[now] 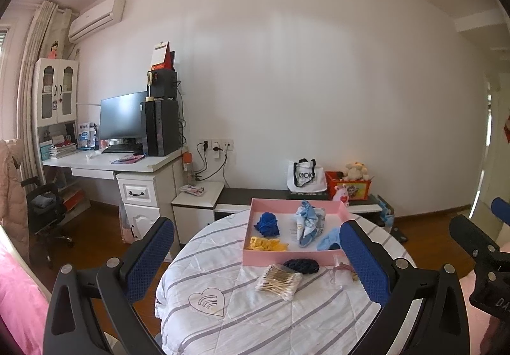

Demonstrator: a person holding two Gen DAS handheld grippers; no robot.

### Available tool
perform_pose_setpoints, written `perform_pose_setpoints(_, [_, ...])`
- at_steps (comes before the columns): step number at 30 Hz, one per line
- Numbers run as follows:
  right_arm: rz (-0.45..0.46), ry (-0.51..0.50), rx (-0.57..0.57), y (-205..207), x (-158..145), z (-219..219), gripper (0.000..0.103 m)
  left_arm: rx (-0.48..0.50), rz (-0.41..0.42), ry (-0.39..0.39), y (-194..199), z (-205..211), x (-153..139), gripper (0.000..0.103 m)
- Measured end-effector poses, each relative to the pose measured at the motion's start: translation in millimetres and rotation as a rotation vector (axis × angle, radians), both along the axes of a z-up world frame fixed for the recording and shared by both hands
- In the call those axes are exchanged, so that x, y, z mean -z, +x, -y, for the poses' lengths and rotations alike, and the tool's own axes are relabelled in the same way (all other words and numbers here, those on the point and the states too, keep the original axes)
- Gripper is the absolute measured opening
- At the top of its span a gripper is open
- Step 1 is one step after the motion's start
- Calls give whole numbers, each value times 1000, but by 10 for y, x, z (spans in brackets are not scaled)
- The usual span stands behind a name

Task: Organize soft objects

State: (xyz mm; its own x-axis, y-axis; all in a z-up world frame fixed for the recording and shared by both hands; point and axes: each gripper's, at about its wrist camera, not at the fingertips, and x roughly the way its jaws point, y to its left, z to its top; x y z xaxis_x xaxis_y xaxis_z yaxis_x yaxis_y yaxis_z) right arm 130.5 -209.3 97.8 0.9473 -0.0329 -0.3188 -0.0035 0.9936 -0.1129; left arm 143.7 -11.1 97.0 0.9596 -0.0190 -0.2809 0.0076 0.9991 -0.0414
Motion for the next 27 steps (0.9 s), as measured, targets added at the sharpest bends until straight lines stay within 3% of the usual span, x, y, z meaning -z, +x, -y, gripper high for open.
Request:
perform_pose_setpoints(13, [-33,4,2,85,65,7,103,2,-32,6,58,-7,61,103])
perform_pose_setpoints(27, [-159,38,61,445,417,155,103,26,-163,28,412,-31,268,103])
